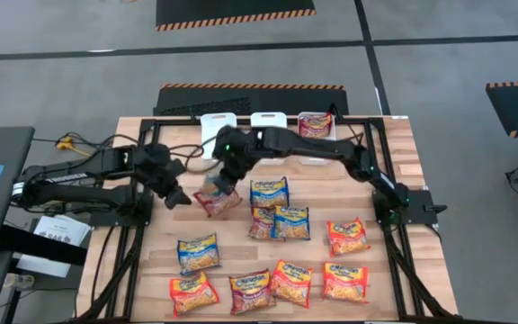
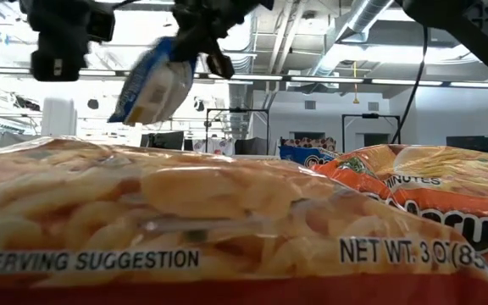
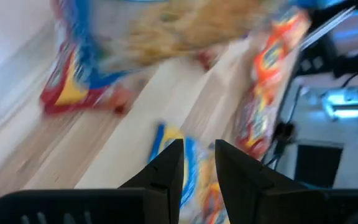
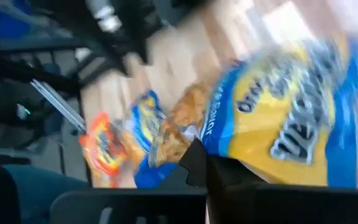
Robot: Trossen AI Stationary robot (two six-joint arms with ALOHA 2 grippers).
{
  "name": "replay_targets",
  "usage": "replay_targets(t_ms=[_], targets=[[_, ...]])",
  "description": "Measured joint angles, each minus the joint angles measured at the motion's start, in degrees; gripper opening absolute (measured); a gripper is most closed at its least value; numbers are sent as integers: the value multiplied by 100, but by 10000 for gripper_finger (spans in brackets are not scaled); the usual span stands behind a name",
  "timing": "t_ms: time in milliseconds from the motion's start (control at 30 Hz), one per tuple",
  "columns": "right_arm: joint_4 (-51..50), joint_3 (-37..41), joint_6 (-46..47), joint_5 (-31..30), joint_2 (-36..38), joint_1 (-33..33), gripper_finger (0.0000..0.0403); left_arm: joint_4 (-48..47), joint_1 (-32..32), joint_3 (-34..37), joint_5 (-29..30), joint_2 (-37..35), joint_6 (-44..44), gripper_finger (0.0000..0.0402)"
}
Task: Sort Maruchan noodles
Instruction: Put the top left blue noodle soup pack into the middle white bin
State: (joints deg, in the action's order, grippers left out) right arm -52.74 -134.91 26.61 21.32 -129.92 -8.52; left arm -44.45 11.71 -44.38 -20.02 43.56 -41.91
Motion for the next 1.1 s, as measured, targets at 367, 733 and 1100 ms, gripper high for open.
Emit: replay_targets(t_ms=[367,733,1100], targets=[[51,-2,-1518,595,141,-1197,5,1553,333,0,845,-8,-95,77],[-819,0,-3770,588,393,-2399,5,1700,1089,0,1189,-6,-76,77],[-1640,20,-6349,581,753,-3452,5,1696,1622,0,1218,-6,29,77]])
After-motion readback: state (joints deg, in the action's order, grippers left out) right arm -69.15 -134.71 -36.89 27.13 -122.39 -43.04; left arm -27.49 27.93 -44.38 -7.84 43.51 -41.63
